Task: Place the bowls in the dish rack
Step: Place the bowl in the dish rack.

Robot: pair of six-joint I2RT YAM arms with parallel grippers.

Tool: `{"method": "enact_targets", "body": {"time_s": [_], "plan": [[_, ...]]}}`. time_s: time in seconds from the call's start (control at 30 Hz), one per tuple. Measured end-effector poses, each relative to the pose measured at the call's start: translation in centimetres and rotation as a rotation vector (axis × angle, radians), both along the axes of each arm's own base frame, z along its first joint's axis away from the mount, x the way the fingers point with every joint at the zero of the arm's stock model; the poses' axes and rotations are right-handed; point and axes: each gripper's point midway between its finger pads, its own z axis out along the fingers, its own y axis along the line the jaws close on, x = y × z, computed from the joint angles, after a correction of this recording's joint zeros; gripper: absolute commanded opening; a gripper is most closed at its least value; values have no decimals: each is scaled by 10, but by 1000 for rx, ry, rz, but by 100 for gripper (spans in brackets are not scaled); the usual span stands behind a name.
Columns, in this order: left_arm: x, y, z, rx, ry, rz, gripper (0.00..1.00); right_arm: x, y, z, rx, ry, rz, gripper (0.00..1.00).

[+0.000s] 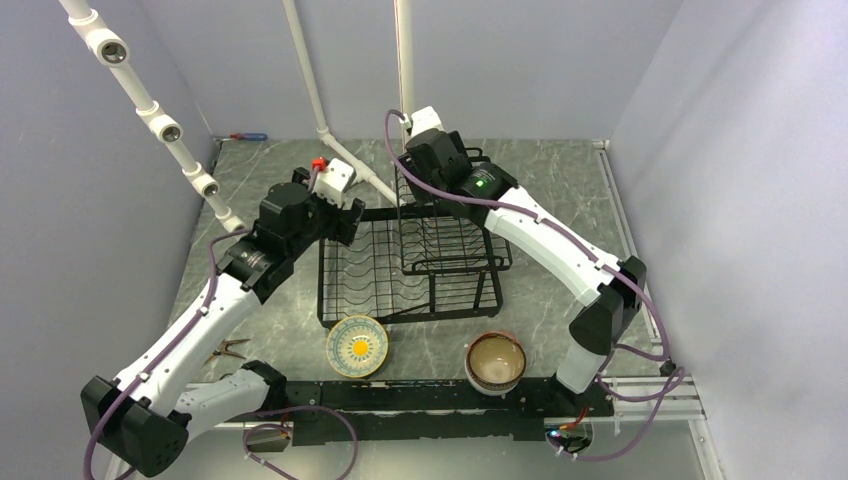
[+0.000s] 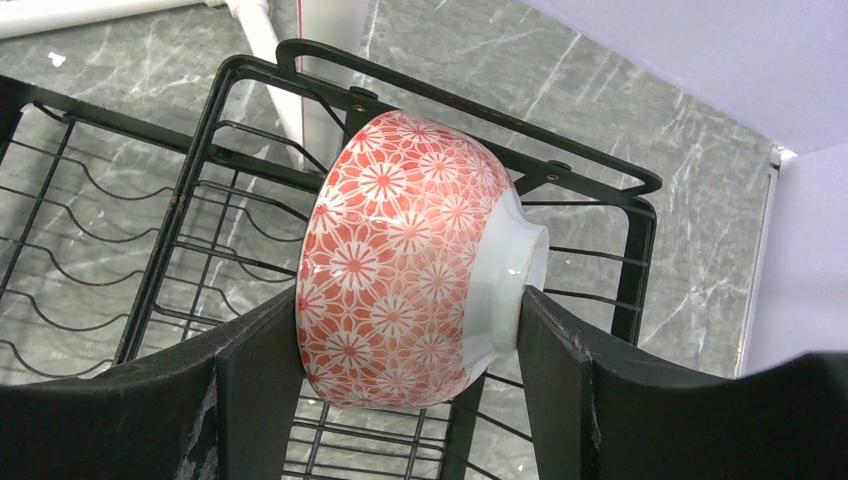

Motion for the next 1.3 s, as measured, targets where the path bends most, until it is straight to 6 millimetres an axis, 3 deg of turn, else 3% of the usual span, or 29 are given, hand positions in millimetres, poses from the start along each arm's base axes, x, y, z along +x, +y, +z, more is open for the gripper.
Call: {"method": "enact_targets", "body": {"time_s": [0.2,0.33,0.87,1.07,1.3], "plan": [[-1,0,-1,3,4,0,92,0,2,-1,-5,5,15,79],[-1,1,-3,6,10,0,91,0,11,-1,31,14,49,90],[-2,1,-5,11,20,0,93,1,28,3,161,33,128,96],[-6,1,-11,16,47,-12,94,-10,12,17,336,53,198,98],[-23,-1,-24,-53,178,14,94,-19,-32,48,585,2,247,99]]}}
